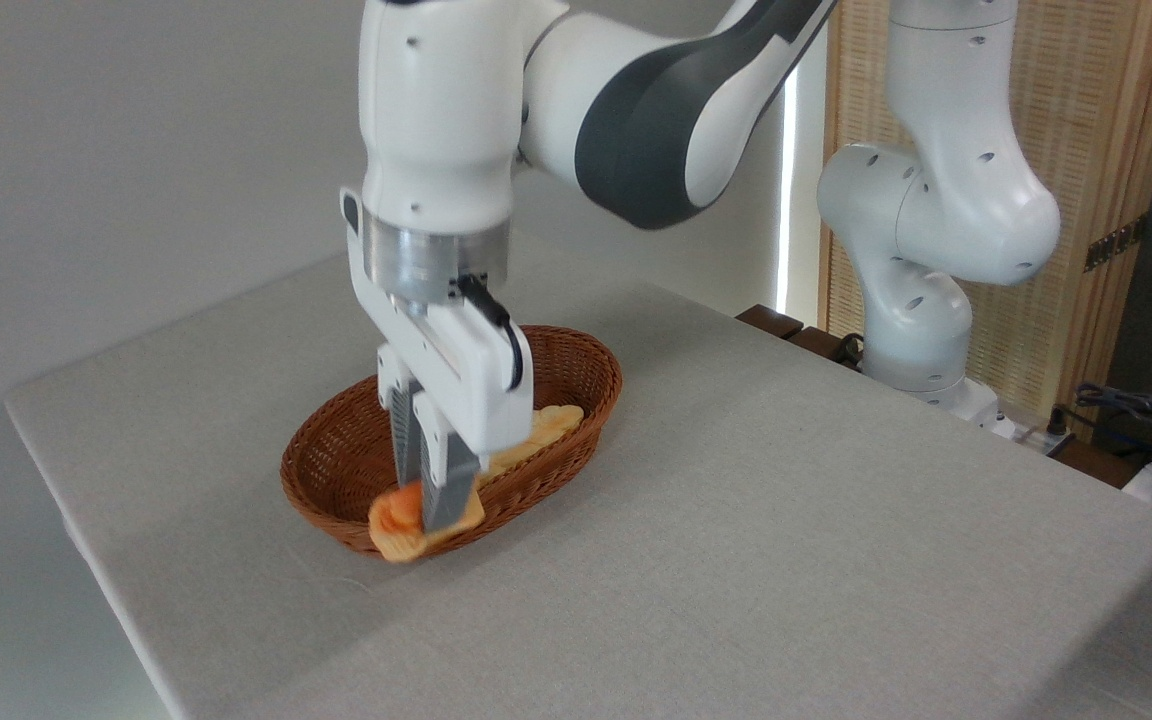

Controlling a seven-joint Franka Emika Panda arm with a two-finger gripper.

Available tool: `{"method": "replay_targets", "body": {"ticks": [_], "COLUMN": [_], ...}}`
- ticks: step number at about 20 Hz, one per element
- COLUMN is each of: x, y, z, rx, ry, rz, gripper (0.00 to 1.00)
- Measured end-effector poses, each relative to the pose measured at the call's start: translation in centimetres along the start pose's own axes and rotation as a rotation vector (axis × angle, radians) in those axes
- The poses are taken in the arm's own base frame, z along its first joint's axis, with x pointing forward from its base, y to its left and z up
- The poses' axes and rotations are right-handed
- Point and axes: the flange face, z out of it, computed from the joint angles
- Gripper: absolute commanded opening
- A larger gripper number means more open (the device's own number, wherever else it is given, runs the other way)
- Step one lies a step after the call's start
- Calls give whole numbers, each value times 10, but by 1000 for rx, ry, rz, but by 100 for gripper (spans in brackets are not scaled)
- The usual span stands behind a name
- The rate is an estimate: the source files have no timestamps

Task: Put bread into the basket
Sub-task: 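Lift the bun and carry it over the basket, then lower the bun into the basket beside the bread slice and release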

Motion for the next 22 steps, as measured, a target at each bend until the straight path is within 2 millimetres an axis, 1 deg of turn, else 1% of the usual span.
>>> {"method": "replay_targets", "body": {"ticks": [2,4,5,6,7,9,12,14,17,22], "x": [11,31,43,52,62,76,93,100,100,100], "y": [13,36,50,61,74,97,121,130,130,129], "z": [-5,0,4,9,15,29,54,67,76,77], "rx": [-23,-67,-90,-109,-129,-177,-230,-251,-266,-266], "ry": [18,5,-5,-16,-26,-54,-85,-98,-108,-108], "rz": [13,47,68,86,106,144,172,179,180,178], "gripper": [31,31,35,52,80,100,100,100,100,100]}}
